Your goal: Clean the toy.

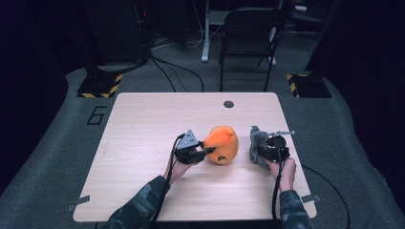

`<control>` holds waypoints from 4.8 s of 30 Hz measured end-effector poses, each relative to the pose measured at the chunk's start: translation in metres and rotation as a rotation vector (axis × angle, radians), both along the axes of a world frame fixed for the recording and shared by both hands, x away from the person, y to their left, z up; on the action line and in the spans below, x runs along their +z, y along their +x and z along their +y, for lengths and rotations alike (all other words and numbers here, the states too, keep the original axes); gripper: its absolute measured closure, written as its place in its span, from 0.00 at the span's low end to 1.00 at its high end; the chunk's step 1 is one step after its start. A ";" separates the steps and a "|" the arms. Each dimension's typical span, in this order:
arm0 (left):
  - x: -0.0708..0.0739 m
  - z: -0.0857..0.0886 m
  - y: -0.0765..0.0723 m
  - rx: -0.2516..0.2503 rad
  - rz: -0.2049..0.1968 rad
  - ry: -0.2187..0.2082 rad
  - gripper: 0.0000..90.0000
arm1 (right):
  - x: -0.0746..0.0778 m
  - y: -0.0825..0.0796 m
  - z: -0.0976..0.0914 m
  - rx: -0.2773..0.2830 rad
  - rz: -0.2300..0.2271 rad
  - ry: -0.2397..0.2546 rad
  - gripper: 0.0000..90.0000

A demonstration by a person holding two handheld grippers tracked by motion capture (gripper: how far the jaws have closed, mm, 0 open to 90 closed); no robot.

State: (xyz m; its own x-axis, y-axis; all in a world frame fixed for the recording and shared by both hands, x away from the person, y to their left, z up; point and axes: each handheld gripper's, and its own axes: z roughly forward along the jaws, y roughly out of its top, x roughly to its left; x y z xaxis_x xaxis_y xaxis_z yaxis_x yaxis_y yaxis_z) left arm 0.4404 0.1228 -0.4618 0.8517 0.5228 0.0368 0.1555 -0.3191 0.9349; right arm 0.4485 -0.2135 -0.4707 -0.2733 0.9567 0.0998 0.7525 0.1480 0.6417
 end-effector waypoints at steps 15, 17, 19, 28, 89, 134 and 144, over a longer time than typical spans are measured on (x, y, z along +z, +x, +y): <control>0.007 -0.027 -0.002 -0.034 0.020 0.234 0.71 | 0.067 -0.023 0.032 0.137 -0.138 0.102 0.85; 0.005 -0.030 -0.004 -0.045 0.021 0.249 0.71 | 0.082 -0.032 0.048 0.180 -0.172 0.114 0.85; 0.006 -0.032 -0.005 -0.051 0.012 0.259 0.71 | 0.091 -0.039 0.063 0.227 -0.180 0.140 0.85; -0.002 -0.041 -0.005 -0.088 0.006 0.252 0.71 | 0.061 -0.029 0.090 0.255 -0.158 0.068 0.86; -0.006 -0.033 0.014 -0.019 0.122 0.151 0.70 | 0.049 -0.036 0.000 0.029 -0.199 -0.058 0.83; 0.020 0.022 0.064 0.227 0.289 0.125 0.14 | -0.002 -0.042 -0.028 0.021 -0.070 -0.020 0.12; -0.008 0.077 0.008 0.269 0.210 0.243 0.08 | -0.023 -0.075 -0.053 0.008 -0.055 -0.043 0.06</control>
State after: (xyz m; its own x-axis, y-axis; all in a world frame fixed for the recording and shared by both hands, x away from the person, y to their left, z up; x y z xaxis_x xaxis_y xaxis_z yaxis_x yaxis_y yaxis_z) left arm 0.4481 0.1998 -0.4700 0.6879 0.7253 0.0263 0.4431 -0.4484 0.7763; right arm 0.3730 -0.2666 -0.4933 -0.2853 0.9574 0.0435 0.7147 0.1823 0.6753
